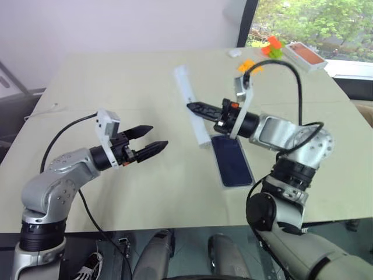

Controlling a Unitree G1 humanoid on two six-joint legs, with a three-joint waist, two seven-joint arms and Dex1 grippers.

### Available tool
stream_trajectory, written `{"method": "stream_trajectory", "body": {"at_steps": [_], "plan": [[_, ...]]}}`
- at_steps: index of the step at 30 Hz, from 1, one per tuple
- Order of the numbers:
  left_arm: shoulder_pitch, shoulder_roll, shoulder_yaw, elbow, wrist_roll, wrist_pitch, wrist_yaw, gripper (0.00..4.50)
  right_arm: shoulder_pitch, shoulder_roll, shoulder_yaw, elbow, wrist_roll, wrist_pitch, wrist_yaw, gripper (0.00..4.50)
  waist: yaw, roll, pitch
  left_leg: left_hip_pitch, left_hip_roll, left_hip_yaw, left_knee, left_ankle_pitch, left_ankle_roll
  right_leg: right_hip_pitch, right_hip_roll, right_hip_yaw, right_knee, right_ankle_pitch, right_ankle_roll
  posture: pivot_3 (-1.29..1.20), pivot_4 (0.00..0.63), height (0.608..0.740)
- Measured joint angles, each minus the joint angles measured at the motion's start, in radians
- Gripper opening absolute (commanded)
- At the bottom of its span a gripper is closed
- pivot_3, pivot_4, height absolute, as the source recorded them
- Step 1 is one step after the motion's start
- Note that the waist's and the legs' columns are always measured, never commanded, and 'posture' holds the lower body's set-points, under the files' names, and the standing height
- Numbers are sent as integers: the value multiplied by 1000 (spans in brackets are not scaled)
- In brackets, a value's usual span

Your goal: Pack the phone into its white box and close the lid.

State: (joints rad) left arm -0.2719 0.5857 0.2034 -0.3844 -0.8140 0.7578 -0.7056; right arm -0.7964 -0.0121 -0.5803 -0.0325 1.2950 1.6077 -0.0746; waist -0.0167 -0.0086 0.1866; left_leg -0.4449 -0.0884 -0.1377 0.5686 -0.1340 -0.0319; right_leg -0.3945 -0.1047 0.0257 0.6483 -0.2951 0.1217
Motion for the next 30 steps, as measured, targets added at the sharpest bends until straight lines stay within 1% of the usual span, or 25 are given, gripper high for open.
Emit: {"method": "stream_trajectory", "body": {"at_steps": [1,3,6,8,9,10,11,12,16,17,18,22,25,30], "plan": [[7,-1,0,-11,0,0,6,4500,39,-1,18,1,47,0,-42,33,-1,0,0,0,0,1,-1,0,0,-1,0,1,0,0,0,0,150,740],[25,-11,-3,-35,-1,-1,21,4500,122,-23,74,16,188,-18,-165,33,-3,0,0,0,0,2,-2,0,0,-1,-1,2,0,0,0,0,150,740],[37,-31,-13,-53,-3,-1,41,4500,216,-136,229,15,472,-167,-356,33,-4,1,1,0,0,2,-2,1,0,-1,-1,2,0,0,0,0,150,740],[40,-43,-20,-59,-3,-1,52,4500,263,-199,305,-4,581,-245,-415,33,-4,1,0,1,1,2,-2,1,0,0,0,2,-1,0,0,0,150,740],[44,-47,-29,-60,-3,0,55,4500,285,-214,329,-12,609,-279,-429,33,-5,1,0,1,1,2,-2,1,0,0,0,2,-1,0,0,0,150,740],[49,-55,-36,-60,-3,0,56,3955,300,-220,346,-14,622,-305,-434,0,-7,1,0,1,1,3,-2,1,0,0,0,2,-1,0,0,0,150,740],[56,-62,-46,-60,-3,0,55,3675,315,-223,362,-23,627,-332,-438,0,-7,1,0,1,1,3,-2,1,0,0,1,2,-1,0,0,0,150,740],[69,-66,-63,-61,-3,1,54,3256,332,-223,375,-34,633,-358,-441,0,-7,1,0,1,1,3,-2,1,0,0,1,2,-1,0,0,0,150,740],[82,-75,-96,-60,-4,10,47,1122,388,-226,416,-89,643,-430,-443,0,-2,1,0,1,1,2,-2,1,0,-1,1,2,-1,0,0,0,150,740],[83,-75,-107,-57,0,8,44,654,398,-227,421,-100,643,-443,-446,0,-1,1,0,1,1,2,-2,1,0,-1,1,2,-1,0,-1,0,150,740],[89,-77,-118,-53,7,-1,37,69,405,-227,424,-109,644,-459,-449,0,0,1,0,1,1,2,-2,1,0,0,1,2,-2,0,-1,0,150,740],[103,-106,-179,-4,77,-45,36,21,421,-244,433,-132,645,-508,-458,0,2,1,0,1,1,2,-2,1,0,0,1,2,-3,0,-1,0,150,740],[102,-136,-218,20,136,-97,38,21,426,-292,449,-152,649,-525,-447,0,4,1,0,0,1,2,-3,1,0,-1,0,2,-4,0,-1,0,150,740],[89,-190,-261,51,182,-120,53,21,446,-317,476,-179,653,-554,-430,0,4,1,0,0,1,2,-5,1,0,-1,0,2,-5,0,-1,0,150,740]]}}
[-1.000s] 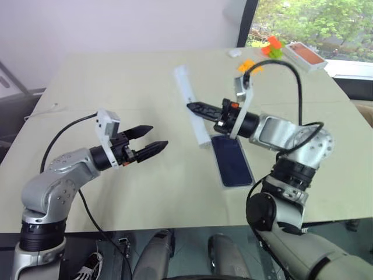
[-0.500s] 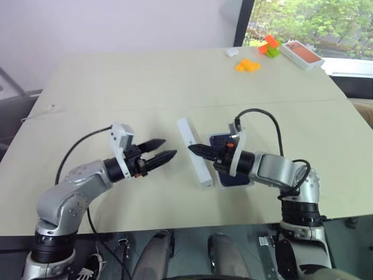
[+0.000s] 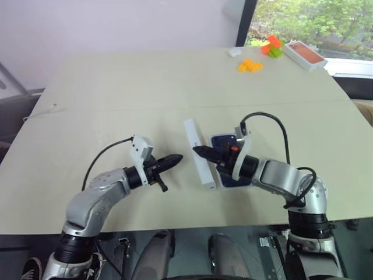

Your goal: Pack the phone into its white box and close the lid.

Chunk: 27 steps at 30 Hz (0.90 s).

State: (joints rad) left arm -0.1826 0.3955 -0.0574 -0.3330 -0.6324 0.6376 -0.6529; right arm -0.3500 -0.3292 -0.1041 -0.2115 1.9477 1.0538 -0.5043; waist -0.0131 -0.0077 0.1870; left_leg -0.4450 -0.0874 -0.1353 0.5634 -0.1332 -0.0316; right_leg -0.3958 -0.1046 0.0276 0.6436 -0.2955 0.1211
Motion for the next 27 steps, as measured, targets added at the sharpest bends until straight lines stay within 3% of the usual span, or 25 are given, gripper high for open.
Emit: {"method": "stream_trajectory", "body": {"at_steps": [6,9,16,21,27], "plan": [[-49,-82,-33,41,24,-1,9,21,24,-7,11,-14,0,-37,11,0,1,0,0,0,0,0,0,0,0,0,0,0,0,0,0,0,150,740],[-51,-107,-49,64,40,-9,13,0,30,-21,12,-21,1,-49,18,918,1,0,0,0,0,0,0,0,0,1,0,0,0,0,0,0,150,740],[-61,-134,-68,93,61,-12,13,0,38,-44,28,-22,1,-67,35,4445,1,0,0,1,0,0,1,0,0,2,0,-1,0,0,0,0,150,740],[-61,-151,-79,96,72,-16,17,0,34,-89,43,-22,-2,-70,54,4484,2,0,0,1,0,0,1,0,0,2,0,-1,0,0,0,0,150,740],[-67,-160,-91,97,88,-18,17,0,-28,-199,68,-23,-73,-36,178,4484,2,0,0,0,0,0,1,0,0,2,0,-1,0,0,0,0,150,740]]}}
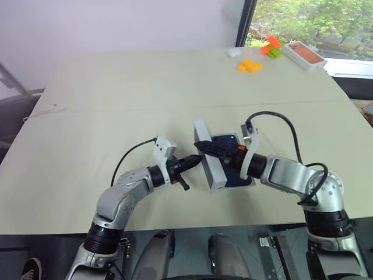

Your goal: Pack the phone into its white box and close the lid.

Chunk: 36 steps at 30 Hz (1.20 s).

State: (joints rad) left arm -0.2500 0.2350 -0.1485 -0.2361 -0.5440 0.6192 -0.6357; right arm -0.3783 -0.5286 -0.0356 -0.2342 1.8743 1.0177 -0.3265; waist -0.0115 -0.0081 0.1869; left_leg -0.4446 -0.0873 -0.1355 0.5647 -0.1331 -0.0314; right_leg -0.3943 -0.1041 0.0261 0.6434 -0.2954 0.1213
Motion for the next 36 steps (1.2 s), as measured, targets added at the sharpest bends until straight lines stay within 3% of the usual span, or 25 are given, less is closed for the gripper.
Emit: {"method": "stream_trajectory", "body": {"at_steps": [3,11,18,24,36], "plan": [[-5,-7,4,7,0,0,0,0,-33,-95,14,1,-126,43,114,4484,1,0,0,0,0,0,0,0,0,0,0,0,-1,0,0,0,150,740],[-16,-15,6,35,10,-4,0,0,-84,-211,18,26,-419,58,453,4484,1,0,0,-1,-1,1,1,0,0,2,0,-1,-4,0,1,0,150,740],[-36,-47,2,77,24,-30,0,0,-150,-453,34,98,-836,-181,1043,4484,8,0,0,-1,-1,3,3,-1,1,5,0,-4,-6,0,1,0,150,740],[-97,-93,-39,165,69,-73,-15,0,-139,-561,129,181,-1143,-398,1408,4484,12,0,1,-3,-1,3,8,-3,3,5,0,-4,-6,0,2,0,150,740],[-197,-171,-72,284,122,-134,-43,0,-143,-535,140,312,-1440,-607,1552,4484,24,0,1,-5,-2,3,11,-3,3,5,-1,-3,-6,3,6,0,150,740]]}}
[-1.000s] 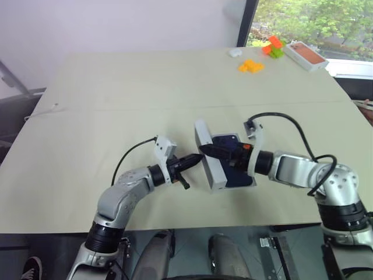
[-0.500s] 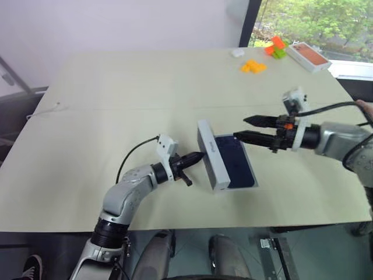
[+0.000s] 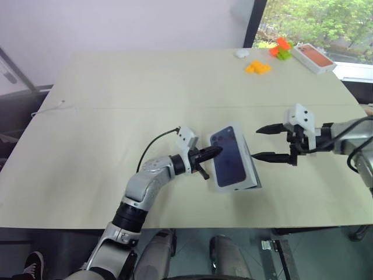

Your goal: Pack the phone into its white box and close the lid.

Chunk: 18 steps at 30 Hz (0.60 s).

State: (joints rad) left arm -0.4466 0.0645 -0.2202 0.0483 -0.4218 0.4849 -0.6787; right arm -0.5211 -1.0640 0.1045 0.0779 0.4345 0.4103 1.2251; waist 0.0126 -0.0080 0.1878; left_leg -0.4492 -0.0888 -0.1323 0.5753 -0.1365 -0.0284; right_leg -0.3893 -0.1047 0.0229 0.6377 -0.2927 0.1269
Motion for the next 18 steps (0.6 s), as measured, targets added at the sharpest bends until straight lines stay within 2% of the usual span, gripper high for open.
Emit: {"method": "stream_trajectory", "body": {"at_steps": [10,16,18], "plan": [[-30,-55,0,25,19,-22,7,0,-40,18,-22,60,-36,13,96,4484,0,0,0,0,0,0,1,0,0,1,0,0,0,0,1,0,150,740],[-29,-9,49,-71,1,19,47,0,-19,119,-40,23,-59,-11,17,4484,-3,0,0,1,0,-1,1,0,0,-1,1,0,4,1,1,0,150,740],[-24,17,73,-124,-6,50,56,0,-8,154,-41,21,-66,-16,-15,3981,-2,0,0,1,0,-1,2,1,-1,-1,1,1,6,0,1,0,150,740]]}}
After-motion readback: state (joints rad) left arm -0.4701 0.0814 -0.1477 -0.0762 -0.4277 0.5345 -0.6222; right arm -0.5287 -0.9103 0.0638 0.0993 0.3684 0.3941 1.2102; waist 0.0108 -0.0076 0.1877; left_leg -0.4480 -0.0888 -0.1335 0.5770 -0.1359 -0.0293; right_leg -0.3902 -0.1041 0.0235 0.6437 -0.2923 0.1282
